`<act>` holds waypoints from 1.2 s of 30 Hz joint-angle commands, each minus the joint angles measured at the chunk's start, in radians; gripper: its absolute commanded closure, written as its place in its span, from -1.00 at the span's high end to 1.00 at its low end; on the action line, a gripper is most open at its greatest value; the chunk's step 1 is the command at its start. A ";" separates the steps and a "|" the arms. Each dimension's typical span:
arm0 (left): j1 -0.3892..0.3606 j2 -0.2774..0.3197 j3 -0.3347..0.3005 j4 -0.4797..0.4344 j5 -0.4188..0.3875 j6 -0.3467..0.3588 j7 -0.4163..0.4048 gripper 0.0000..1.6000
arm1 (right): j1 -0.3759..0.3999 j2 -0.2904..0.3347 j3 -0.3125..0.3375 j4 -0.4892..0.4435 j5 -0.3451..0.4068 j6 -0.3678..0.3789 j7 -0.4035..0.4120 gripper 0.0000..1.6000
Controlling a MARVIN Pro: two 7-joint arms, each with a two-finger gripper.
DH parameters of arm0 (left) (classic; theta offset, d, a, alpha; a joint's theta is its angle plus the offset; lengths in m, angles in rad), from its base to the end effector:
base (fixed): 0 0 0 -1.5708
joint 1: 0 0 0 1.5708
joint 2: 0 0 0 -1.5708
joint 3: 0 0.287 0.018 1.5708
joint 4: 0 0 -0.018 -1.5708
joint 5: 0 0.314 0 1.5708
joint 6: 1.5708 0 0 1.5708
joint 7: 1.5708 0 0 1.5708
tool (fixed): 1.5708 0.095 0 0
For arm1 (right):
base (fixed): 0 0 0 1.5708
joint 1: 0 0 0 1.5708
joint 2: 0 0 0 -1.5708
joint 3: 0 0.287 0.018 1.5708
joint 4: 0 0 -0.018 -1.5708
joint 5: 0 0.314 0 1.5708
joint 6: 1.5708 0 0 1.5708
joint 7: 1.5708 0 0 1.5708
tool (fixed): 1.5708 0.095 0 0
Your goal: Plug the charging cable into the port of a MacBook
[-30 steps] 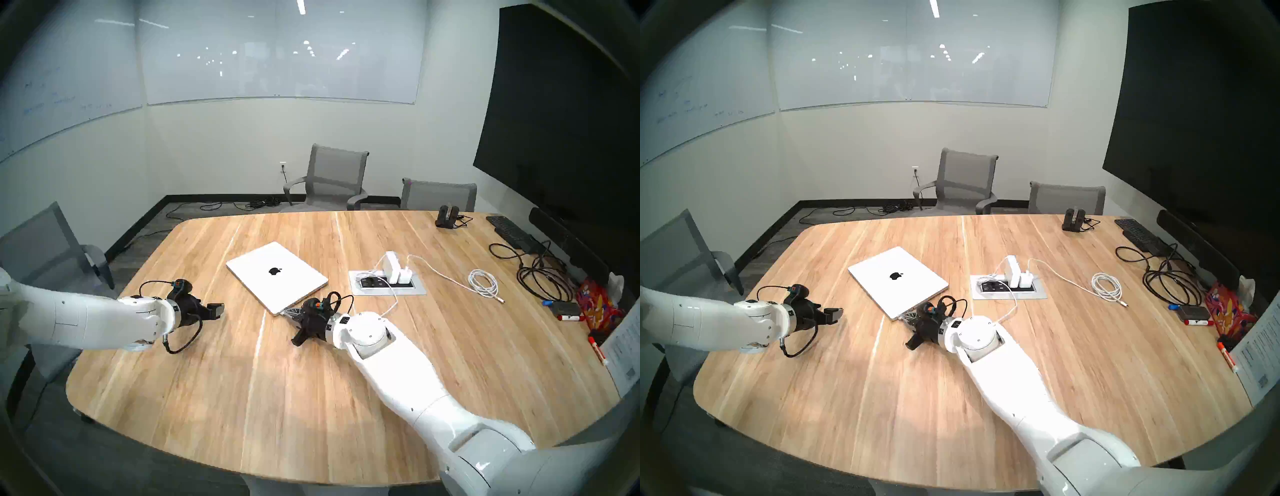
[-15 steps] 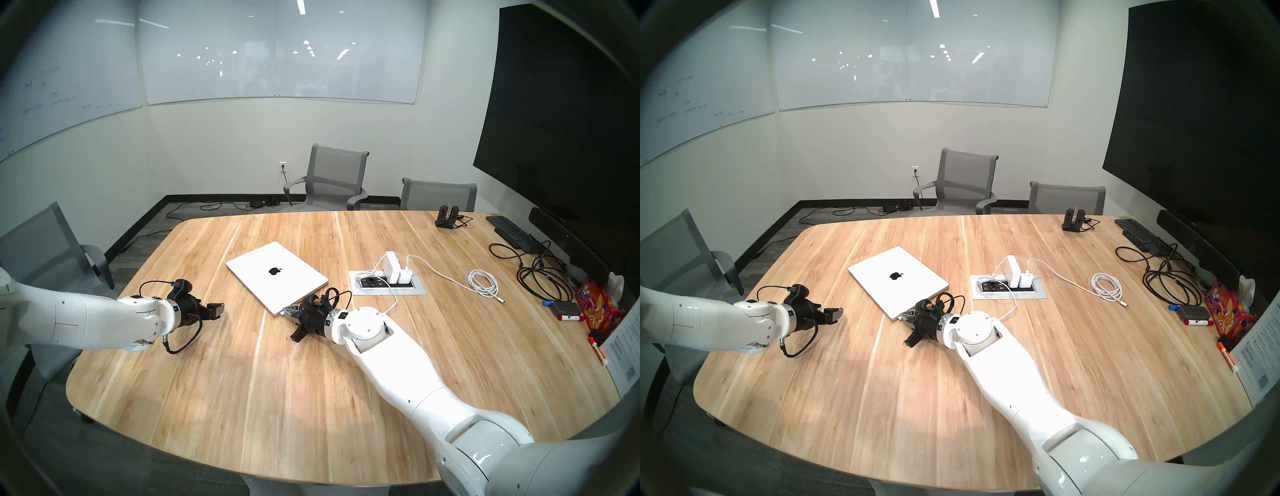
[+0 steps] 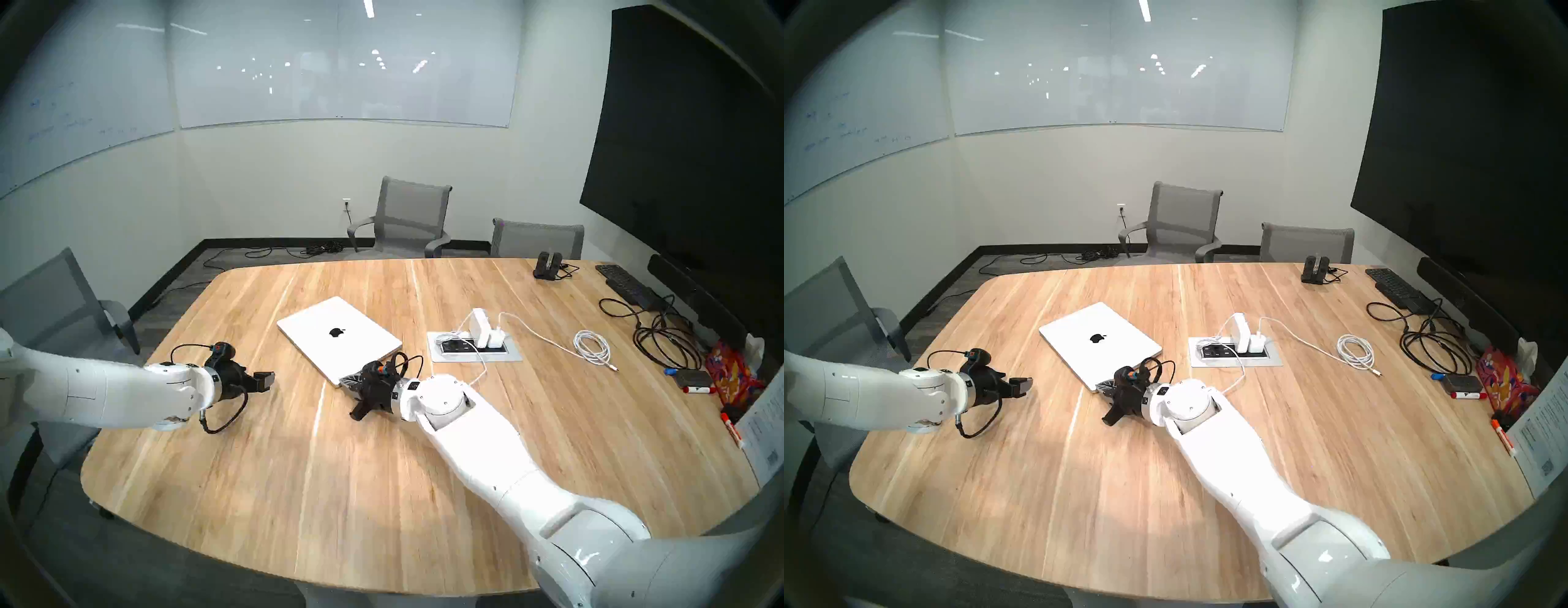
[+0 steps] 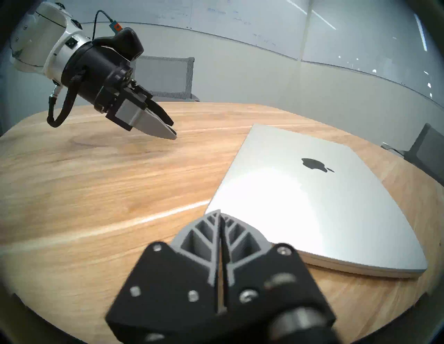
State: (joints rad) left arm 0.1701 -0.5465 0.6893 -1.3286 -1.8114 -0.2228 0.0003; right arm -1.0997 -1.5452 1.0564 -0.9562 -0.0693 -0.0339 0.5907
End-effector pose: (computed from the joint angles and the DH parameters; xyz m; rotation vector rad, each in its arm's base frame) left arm 0.4428 0.1776 -0.3229 2.6473 -0.2161 1.3678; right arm 0.4737 0.1939 -0.3582 -1.8440 -1.2334 -1.4690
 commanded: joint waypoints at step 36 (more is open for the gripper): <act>-0.014 -0.001 -0.010 0.000 0.000 -0.003 -0.001 1.00 | -0.040 0.047 0.029 -0.144 0.015 -0.024 -0.017 1.00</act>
State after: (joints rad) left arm 0.1701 -0.5465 0.6893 -1.3286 -1.8114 -0.2228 0.0003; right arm -1.1068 -1.5390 1.0638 -0.9945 -0.0674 -0.0395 0.5694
